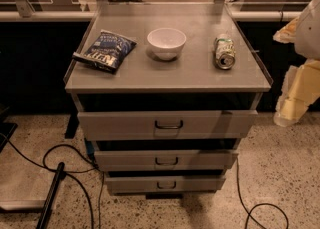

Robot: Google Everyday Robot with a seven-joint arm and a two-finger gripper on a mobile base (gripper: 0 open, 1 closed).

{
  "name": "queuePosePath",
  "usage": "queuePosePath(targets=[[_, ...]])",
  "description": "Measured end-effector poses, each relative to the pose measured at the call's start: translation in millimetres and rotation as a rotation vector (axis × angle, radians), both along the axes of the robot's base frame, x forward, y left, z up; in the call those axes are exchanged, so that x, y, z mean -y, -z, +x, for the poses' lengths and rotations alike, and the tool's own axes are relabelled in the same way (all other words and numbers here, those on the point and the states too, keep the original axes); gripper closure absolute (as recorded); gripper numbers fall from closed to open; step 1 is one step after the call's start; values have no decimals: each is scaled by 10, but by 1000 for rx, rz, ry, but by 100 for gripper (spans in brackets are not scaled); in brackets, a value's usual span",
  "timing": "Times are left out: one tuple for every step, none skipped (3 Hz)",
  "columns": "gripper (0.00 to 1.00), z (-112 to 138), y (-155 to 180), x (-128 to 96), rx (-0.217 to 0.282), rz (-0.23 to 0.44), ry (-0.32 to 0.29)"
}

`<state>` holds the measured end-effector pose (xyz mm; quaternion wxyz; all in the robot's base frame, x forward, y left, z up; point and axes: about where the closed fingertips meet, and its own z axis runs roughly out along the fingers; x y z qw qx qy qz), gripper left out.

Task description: Open middle drawer

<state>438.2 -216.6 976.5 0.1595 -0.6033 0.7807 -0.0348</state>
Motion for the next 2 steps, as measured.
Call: queuePosePath(targets=[[0, 0, 0, 0, 0, 0, 0], [0, -116, 293, -70, -35, 13, -6]])
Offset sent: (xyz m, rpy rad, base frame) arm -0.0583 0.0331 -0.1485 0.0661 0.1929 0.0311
